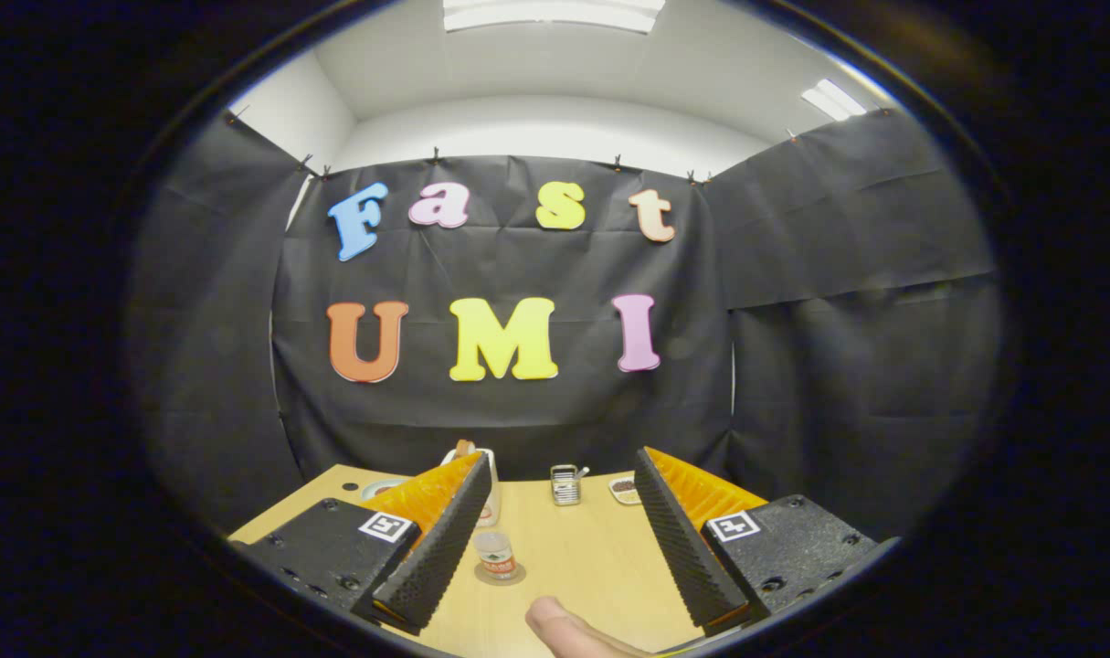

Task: Take the bottle from table, then pour the juice into the cup, finally place the bottle on the coaster

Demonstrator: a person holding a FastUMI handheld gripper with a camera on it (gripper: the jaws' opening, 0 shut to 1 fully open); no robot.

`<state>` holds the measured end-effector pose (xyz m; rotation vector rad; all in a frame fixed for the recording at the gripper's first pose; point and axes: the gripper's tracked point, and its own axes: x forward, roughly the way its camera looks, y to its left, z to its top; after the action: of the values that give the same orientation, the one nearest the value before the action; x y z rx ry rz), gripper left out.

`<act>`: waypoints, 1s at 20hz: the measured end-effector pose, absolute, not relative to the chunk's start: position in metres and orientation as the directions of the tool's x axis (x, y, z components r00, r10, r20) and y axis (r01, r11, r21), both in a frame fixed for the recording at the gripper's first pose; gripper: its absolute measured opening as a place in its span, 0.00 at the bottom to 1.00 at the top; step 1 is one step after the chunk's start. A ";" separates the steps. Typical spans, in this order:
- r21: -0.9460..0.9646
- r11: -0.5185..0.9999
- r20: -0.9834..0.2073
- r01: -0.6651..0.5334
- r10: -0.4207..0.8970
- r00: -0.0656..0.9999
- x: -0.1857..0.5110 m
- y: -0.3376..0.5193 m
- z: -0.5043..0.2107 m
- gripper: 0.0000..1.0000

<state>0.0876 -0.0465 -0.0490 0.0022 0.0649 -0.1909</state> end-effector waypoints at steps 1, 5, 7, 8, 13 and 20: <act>0.018 0.980 -0.068 0.199 -0.198 0.978 0.082 -0.053 -0.045 1.00; 0.133 0.965 -0.072 0.225 -0.217 0.974 0.067 -0.076 -0.039 1.00; 0.147 0.960 -0.092 0.238 -0.226 0.970 0.063 -0.083 -0.044 1.00; 0.148 0.959 -0.102 0.241 -0.228 0.968 0.061 -0.085 -0.046 1.00; 0.126 0.963 -0.109 0.238 -0.225 0.968 0.057 -0.078 -0.043 1.00; 0.024 0.982 -0.063 0.185 -0.183 0.981 0.049 -0.047 -0.029 1.00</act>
<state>0.0485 -0.0467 -0.0293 0.0302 0.0601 -0.1855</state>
